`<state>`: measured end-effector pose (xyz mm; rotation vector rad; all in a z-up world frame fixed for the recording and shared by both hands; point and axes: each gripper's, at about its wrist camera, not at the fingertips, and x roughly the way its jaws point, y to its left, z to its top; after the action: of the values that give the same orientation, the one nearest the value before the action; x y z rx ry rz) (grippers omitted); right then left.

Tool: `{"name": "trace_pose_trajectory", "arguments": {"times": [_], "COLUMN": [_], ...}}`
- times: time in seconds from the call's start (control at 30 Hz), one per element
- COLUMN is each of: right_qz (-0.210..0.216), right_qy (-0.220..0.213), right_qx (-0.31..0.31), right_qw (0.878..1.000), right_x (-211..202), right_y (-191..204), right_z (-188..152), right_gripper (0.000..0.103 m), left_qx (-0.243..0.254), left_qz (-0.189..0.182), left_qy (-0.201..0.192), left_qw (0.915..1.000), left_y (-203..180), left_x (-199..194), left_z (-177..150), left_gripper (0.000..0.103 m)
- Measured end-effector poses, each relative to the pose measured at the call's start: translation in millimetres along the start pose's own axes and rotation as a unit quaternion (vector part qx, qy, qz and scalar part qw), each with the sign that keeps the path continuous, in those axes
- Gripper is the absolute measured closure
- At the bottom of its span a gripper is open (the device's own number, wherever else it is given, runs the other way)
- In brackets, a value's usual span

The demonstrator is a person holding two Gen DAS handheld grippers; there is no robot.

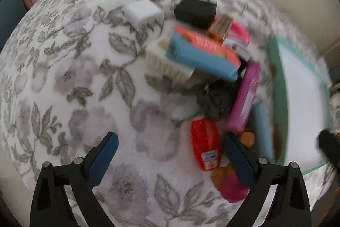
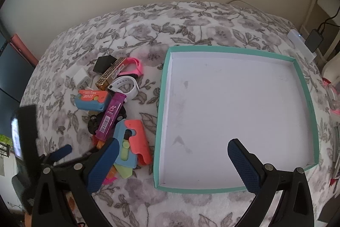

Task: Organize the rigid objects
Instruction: 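Grasp the red glue stick with the left gripper while the right gripper approaches the pile, then grasp the blue-and-coral toy knife with the right gripper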

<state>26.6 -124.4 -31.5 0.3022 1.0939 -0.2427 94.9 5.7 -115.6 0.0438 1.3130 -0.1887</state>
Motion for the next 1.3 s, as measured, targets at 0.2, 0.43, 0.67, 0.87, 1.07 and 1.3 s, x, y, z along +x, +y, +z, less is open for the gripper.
{"name": "trace_pose_trajectory", "arguments": {"times": [0.2, 0.43, 0.67, 0.87, 1.07, 1.3], "right_qz": [-0.002, 0.014, 0.048, 0.086, 0.118, 0.106], "right_qy": [-0.001, -0.004, 0.001, 0.020, 0.046, 0.071], "right_qx": [-0.007, -0.023, -0.064, -0.076, -0.077, -0.087], "right_qw": [1.000, 1.000, 0.997, 0.993, 0.989, 0.988], "right_x": [-0.3, -0.6, 2.8, 14.2, 32.7, 53.7], "right_y": [2.2, 10.6, 33.4, 46.6, 51.6, 58.0], "right_z": [0.4, -1.0, -4.3, -6.0, -2.3, 2.8], "right_gripper": [0.000, 0.000, 0.000, 0.010, 0.017, 0.022], "left_qx": [0.001, 0.009, -0.002, -0.028, -0.041, -0.040], "left_qz": [0.016, 0.034, 0.036, 0.031, 0.025, 0.019], "left_qy": [0.005, 0.006, -0.002, -0.005, -0.007, -0.010], "left_qw": [0.9999, 0.9994, 0.9993, 0.9991, 0.9988, 0.9990], "left_y": [-1.8, 9.6, 36.5, 67.1, 96.6, 103.4], "left_x": [2.8, -10.1, -27.0, -32.6, -33.5, -37.2], "left_z": [-4.6, -15.7, -31.6, -30.8, -26.7, -26.7], "left_gripper": [0.023, 0.051, 0.077, 0.079, 0.079, 0.079]}}
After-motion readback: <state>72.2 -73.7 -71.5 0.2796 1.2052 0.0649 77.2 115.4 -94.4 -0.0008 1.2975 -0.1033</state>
